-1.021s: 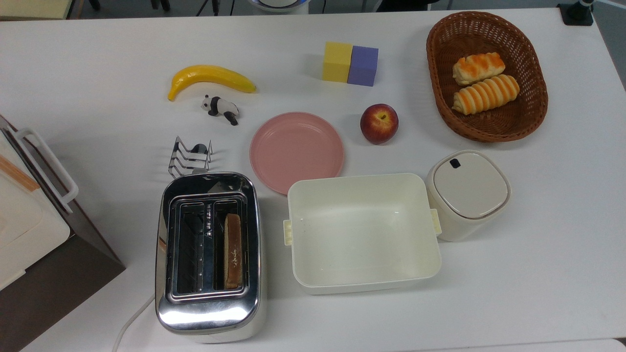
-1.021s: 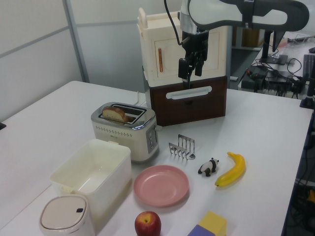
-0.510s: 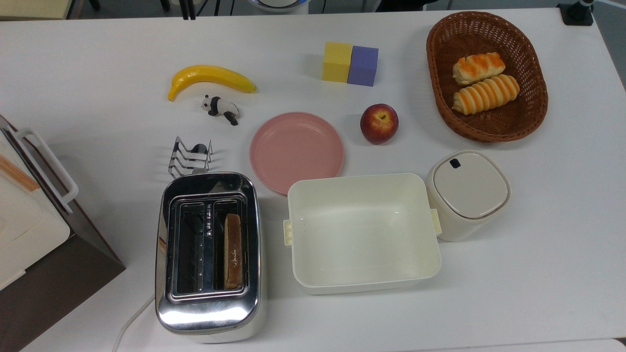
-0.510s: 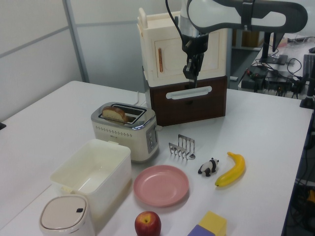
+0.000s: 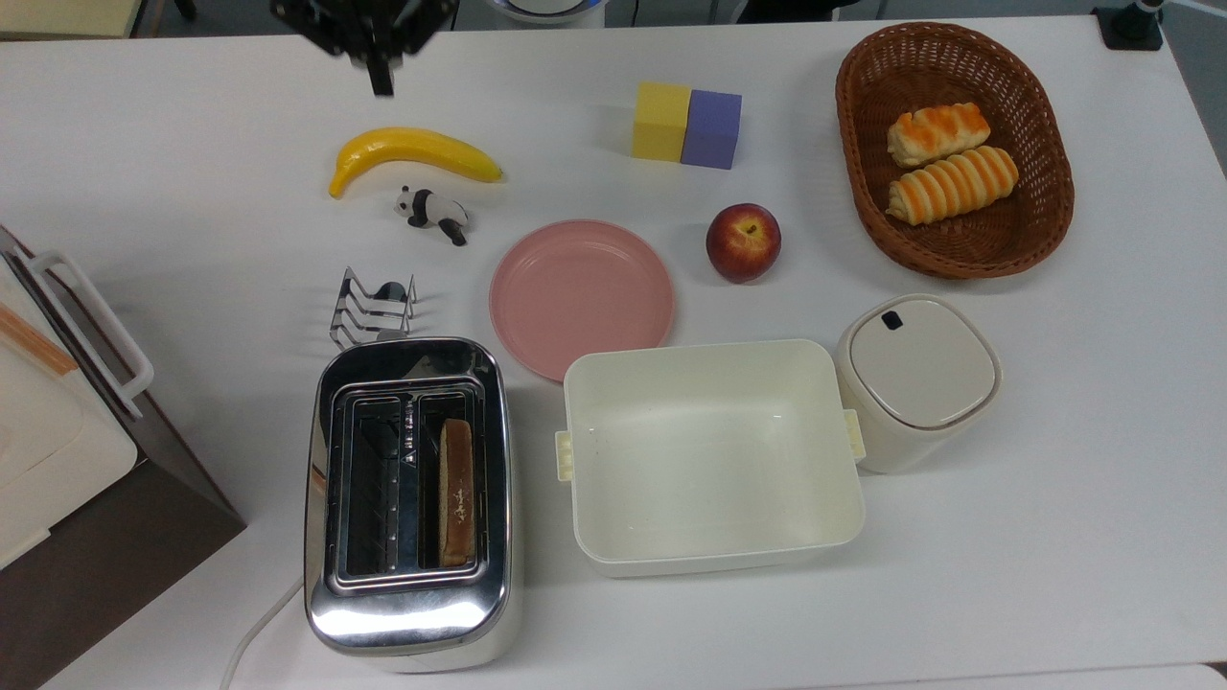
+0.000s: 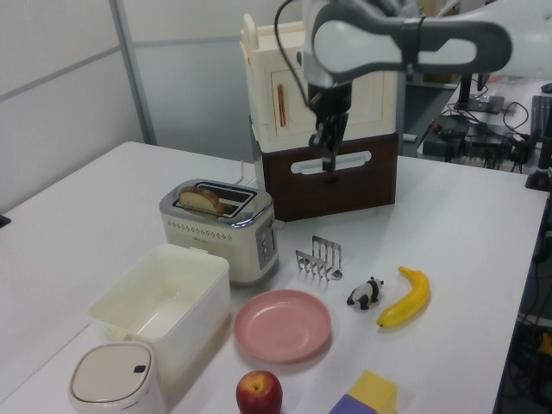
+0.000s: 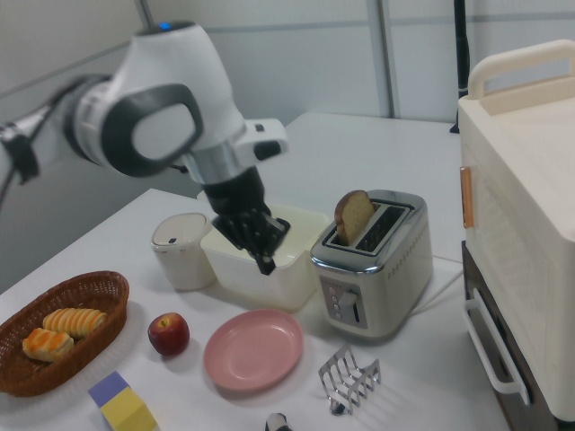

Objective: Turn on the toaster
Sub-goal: 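Move the gripper over the toaster toward its lever side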

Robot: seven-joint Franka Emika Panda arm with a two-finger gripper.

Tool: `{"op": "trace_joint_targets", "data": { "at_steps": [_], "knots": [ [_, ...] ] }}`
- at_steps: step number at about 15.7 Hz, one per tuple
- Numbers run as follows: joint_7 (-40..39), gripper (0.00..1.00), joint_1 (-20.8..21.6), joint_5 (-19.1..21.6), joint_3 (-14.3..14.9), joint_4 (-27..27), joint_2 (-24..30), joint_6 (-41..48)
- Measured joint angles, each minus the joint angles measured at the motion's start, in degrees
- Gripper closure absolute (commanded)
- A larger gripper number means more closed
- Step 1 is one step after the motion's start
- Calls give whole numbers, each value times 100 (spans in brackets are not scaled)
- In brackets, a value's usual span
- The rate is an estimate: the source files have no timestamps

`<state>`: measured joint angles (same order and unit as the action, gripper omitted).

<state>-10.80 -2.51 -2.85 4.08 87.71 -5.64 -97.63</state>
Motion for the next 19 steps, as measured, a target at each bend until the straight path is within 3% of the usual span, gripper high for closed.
{"op": "trace_joint_targets", "data": {
  "at_steps": [9, 19],
  "knots": [
    [341, 100, 185, -155, 6, -44, -1346, -1368],
    [341, 100, 73, -341, 107, -59, -1561, -2086]
  ]
}}
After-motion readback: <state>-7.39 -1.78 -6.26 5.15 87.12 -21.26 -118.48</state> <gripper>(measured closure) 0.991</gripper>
